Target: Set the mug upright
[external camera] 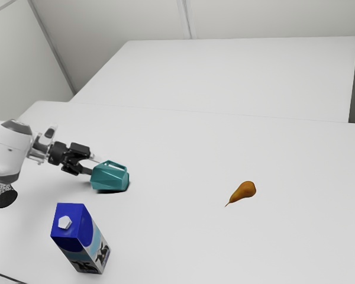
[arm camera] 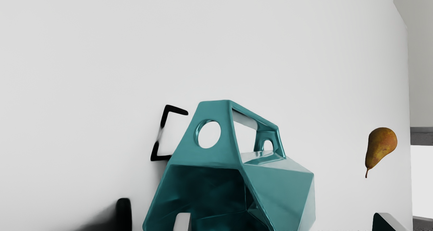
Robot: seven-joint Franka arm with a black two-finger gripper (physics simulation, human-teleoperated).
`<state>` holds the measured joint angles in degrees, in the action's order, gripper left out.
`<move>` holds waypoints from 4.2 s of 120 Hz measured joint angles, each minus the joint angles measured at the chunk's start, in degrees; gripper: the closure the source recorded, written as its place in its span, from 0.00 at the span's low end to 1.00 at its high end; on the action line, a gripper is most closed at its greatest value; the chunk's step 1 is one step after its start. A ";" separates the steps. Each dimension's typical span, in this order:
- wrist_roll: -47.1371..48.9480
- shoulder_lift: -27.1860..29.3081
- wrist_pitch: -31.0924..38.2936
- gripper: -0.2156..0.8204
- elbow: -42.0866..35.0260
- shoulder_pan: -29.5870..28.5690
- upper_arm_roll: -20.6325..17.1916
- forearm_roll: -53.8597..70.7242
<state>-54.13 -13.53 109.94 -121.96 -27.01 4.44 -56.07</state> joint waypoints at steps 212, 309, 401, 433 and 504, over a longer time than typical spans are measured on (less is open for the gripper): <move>-8.02 7.11 -3.67 0.95 -0.06 6.55 -0.43 -0.70; 14.87 16.88 3.86 0.95 1.43 27.64 -0.83 43.46; 38.86 18.14 23.59 0.96 -11.28 27.26 -4.21 57.97; 44.19 16.69 25.10 0.96 -12.21 27.50 -4.50 58.83; 50.29 14.41 22.27 0.96 -12.71 28.15 -4.74 58.79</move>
<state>-3.84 0.89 132.20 -134.67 1.15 -0.30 2.72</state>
